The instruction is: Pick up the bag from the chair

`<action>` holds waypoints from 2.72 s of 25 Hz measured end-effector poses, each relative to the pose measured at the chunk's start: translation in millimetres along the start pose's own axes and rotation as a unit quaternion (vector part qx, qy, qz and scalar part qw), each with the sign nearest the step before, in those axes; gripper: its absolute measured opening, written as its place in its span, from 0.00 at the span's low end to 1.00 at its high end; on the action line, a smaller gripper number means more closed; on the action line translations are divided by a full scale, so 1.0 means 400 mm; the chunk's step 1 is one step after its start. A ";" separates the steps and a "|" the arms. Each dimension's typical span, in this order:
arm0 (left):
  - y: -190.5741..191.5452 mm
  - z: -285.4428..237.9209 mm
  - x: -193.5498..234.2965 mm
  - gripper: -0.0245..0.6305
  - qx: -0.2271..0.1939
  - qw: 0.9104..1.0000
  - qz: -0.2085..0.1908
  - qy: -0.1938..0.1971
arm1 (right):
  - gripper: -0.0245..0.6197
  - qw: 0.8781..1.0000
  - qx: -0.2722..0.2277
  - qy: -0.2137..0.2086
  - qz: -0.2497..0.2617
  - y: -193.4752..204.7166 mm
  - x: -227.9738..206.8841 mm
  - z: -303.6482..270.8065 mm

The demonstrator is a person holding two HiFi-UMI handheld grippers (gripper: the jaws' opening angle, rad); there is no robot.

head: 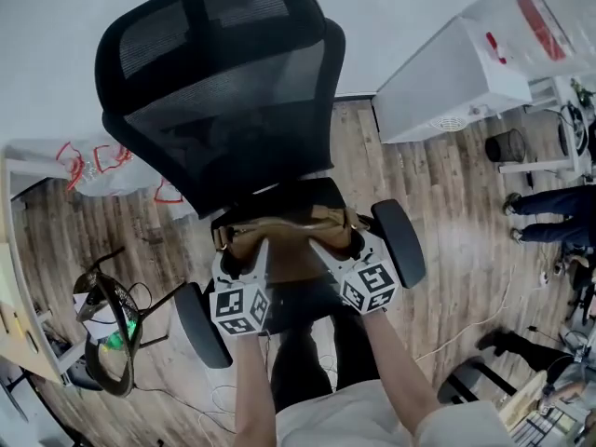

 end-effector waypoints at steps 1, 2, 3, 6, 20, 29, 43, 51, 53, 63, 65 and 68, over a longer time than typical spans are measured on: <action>-0.011 0.018 -0.013 0.49 -0.003 1.000 0.001 -0.001 | 0.55 1.000 -0.001 -0.002 0.002 -0.014 0.007 0.019; -0.023 0.036 -0.028 0.49 -0.006 1.000 0.002 -0.003 | 0.55 1.000 -0.003 -0.004 0.005 -0.030 0.013 0.037; -0.036 0.055 -0.047 0.49 -0.009 1.000 0.003 -0.006 | 0.55 1.000 -0.005 -0.007 0.008 -0.047 0.018 0.057; -0.073 0.145 -0.106 0.49 -0.011 1.000 0.000 -0.013 | 0.54 1.000 -0.010 -0.021 0.003 -0.083 0.049 0.138; -0.164 0.466 -0.341 0.49 -0.092 0.994 0.001 -0.053 | 0.54 0.993 -0.058 -0.091 0.049 -0.232 0.138 0.439; -0.118 0.630 -0.467 0.49 -0.136 0.987 0.006 -0.082 | 0.54 0.987 -0.071 -0.114 0.089 -0.242 0.188 0.615; -0.011 0.783 -0.554 0.48 -0.136 0.986 -0.002 -0.099 | 0.57 0.983 -0.067 -0.149 0.087 -0.150 0.220 0.748; 0.004 0.796 -0.546 0.48 -0.140 0.986 0.010 -0.093 | 0.57 0.982 -0.067 -0.144 0.098 -0.146 0.234 0.759; 0.006 0.795 -0.547 0.48 -0.141 0.986 0.011 -0.093 | 0.57 0.982 -0.067 -0.143 0.100 -0.146 0.232 0.760; 0.011 0.777 -0.550 0.48 -0.136 0.987 0.010 -0.088 | 0.57 0.983 -0.066 -0.140 0.096 -0.139 0.213 0.755; 0.017 0.773 -0.550 0.48 -0.132 0.987 0.013 -0.088 | 0.57 0.984 -0.062 -0.139 0.095 -0.134 0.209 0.754; 0.021 0.771 -0.553 0.48 -0.129 0.988 0.013 -0.089 | 0.57 0.984 -0.058 -0.141 0.091 -0.129 0.204 0.754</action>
Point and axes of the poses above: the fingertips, and each gripper's own axes: z backward along the fingers, x to its left, y out of its underside, the point moved 9 cm from there along z, backward along the fingers, and after that the axes turned 3 degrees about y, right-handed, at the moved point
